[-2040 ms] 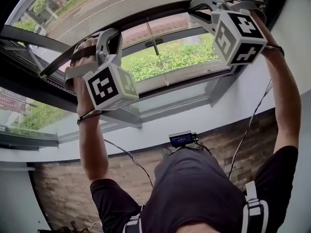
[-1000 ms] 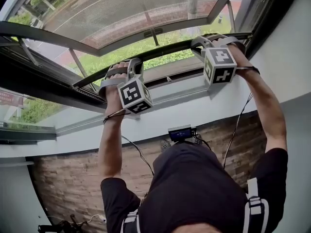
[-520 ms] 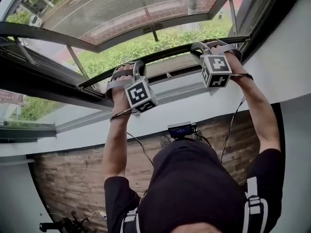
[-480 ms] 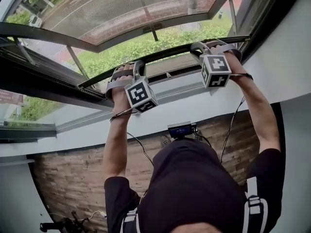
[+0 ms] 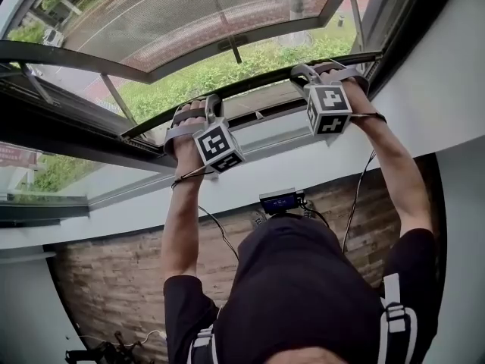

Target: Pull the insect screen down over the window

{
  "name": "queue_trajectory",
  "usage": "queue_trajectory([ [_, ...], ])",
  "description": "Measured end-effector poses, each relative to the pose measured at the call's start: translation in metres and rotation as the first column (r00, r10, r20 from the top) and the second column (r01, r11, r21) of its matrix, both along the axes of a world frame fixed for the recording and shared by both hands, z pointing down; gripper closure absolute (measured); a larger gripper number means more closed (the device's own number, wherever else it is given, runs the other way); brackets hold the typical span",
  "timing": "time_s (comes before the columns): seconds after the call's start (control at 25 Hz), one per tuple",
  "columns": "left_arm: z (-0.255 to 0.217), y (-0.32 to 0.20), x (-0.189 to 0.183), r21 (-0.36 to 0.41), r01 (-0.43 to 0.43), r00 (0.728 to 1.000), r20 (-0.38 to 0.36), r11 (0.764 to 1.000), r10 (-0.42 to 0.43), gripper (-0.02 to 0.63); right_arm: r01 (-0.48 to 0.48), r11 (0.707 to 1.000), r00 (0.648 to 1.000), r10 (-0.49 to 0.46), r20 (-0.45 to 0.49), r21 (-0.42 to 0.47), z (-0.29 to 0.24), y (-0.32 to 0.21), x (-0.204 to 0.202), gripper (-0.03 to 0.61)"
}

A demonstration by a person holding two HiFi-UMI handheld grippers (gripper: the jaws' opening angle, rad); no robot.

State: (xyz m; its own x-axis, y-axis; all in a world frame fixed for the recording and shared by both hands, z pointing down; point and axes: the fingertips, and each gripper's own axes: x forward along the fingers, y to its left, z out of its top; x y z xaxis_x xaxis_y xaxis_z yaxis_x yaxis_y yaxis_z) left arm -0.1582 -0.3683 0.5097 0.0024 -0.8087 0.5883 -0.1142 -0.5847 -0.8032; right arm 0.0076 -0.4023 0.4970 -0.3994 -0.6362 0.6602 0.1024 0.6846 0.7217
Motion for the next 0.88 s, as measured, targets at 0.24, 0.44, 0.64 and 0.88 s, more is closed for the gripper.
queue_trajectory([
  [0.24,0.001,0.001,0.001,-0.011,0.020,1.000,-0.006,1.000,-0.020,0.594,-0.072,0.987,0.972,0.037,0.233,0.142,-0.030,0.031,-0.014,0.545],
  [0.44,-0.004,-0.001,0.002,0.000,0.018,1.000,-0.007,1.000,-0.018,0.595,-0.097,0.909,0.814,0.307,0.493,-0.406,0.089,0.048,-0.069,0.448],
  [0.64,-0.003,0.000,0.002,-0.005,0.019,1.000,-0.012,1.000,-0.019,0.594,-0.225,0.838,0.774,0.464,0.431,-0.498,0.166,0.003,-0.107,0.443],
  [0.88,-0.002,0.001,0.003,-0.005,0.015,1.000,-0.020,1.000,-0.015,0.594,-0.279,0.847,0.818,0.456,0.350,-0.453,0.179,0.001,-0.121,0.496],
])
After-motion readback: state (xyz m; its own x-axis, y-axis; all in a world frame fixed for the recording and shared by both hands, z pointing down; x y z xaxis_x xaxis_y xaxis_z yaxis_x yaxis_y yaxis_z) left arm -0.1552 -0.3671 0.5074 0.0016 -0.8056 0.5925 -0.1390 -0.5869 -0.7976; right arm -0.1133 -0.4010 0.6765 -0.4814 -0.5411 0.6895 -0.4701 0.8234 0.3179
